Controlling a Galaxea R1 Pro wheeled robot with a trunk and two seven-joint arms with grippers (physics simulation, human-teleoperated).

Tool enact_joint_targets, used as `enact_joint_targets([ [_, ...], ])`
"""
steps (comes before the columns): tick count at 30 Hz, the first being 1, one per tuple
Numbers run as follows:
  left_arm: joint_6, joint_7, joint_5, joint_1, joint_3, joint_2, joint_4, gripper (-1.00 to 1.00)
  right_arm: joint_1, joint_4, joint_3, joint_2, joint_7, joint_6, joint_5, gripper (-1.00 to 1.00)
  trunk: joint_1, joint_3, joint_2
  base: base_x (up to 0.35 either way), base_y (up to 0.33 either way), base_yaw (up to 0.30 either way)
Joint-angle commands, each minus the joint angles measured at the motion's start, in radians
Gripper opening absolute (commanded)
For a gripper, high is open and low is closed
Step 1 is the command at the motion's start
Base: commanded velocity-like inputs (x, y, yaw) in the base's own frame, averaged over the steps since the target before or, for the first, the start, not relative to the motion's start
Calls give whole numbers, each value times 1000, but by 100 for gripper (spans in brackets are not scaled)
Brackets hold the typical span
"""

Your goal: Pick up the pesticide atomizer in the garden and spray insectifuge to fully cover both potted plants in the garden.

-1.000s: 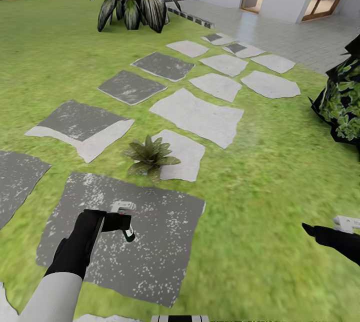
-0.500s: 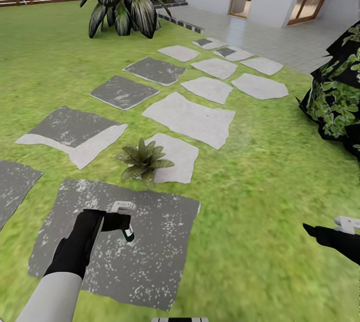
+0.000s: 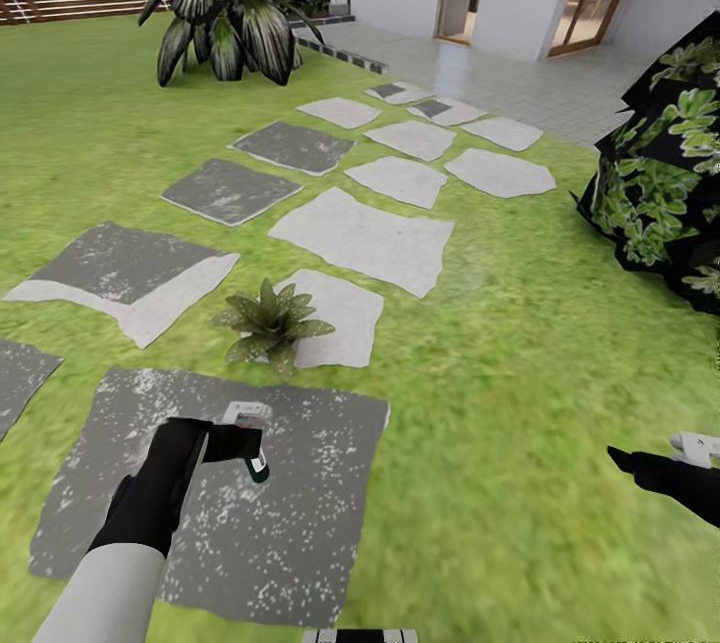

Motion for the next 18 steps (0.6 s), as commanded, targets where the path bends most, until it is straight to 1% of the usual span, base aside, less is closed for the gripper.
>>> enact_joint_targets([
  [1,3,-10,-10,-1,3,-1,-1,-100,-1,-1,-1,0,10,2,11,100,4,-2,-8,0,0,-121],
  [8,5,-11,-9,0,3,-2,-1,-100,-1,-1,-2,-5,10,2,11,100,31,-14,-57,0,0,-121],
  [12,41,-12,-10,0,1,-2,-4,-100,-1,-1,-2,-6,10,2,11,100,46,-21,-85,0,0,-121],
  [18,61,-13,-10,0,0,-2,-6,-100,-1,-1,-1,-5,10,2,11,100,69,-31,-127,0,0,-121],
])
